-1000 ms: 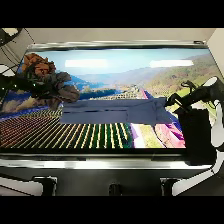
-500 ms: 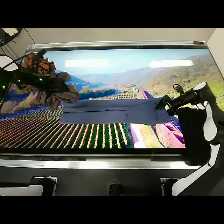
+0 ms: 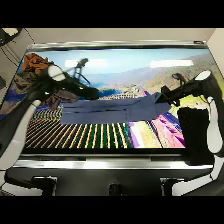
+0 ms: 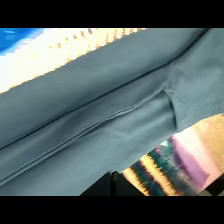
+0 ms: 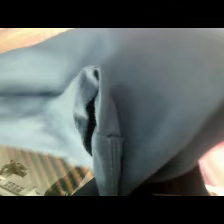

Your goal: Fold the shirts.

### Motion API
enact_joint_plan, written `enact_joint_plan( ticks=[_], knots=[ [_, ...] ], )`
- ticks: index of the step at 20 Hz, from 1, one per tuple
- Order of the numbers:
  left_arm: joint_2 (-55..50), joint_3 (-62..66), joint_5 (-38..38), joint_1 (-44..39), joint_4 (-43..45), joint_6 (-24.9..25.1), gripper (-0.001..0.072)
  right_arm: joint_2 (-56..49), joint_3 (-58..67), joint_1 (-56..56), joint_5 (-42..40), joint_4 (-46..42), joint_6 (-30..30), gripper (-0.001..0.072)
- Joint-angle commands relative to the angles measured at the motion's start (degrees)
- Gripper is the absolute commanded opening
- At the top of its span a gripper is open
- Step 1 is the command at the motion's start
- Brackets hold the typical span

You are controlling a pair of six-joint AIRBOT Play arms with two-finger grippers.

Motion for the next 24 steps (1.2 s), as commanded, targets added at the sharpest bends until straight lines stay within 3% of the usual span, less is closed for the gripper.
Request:
enact_joint_plan(
  ticks=[1, 6, 14, 16, 17, 22, 24],
  knots=[
    [-7.7, 0.0, 7.0, -9.1, -7.2, -1.2, 0.0032, 9.2, 0.0, 0.1, 5.2, -1.5, 3.5, 0.0031],
    [-16.1, 0.0, 14.8, -14.6, -27.0, -1.2, 0.0031, 18.8, 0.0, 0.1, 11.2, -1.8, 6.4, 0.0031],
    [-22.4, 0.0, 19.7, -19.6, -40.2, -2.6, 0.0031, 29.7, 0.0, 0.1, 16.2, -1.8, 9.2, 0.0031],
    [-22.4, 0.1, 20.6, -19.3, -40.6, 0.1, 0.0029, 30.0, 0.0, 0.1, 15.9, -1.8, 9.2, 0.0031],
    [-21.5, 0.1, 19.8, -18.1, -39.3, 1.7, 0.0028, 29.8, 0.0, 0.1, 15.4, -1.8, 9.2, 0.0030],
    [-6.4, 0.1, 11.7, -6.8, -7.2, -1.7, 0.0027, 27.3, 0.0, 7.4, 9.0, -2.7, 9.2, 0.0029],
    [1.3, 0.1, 10.5, -1.3, -0.3, -1.9, 0.0028, 24.2, 0.0, 12.7, 4.5, -2.6, 10.1, 0.0029]
  ],
)
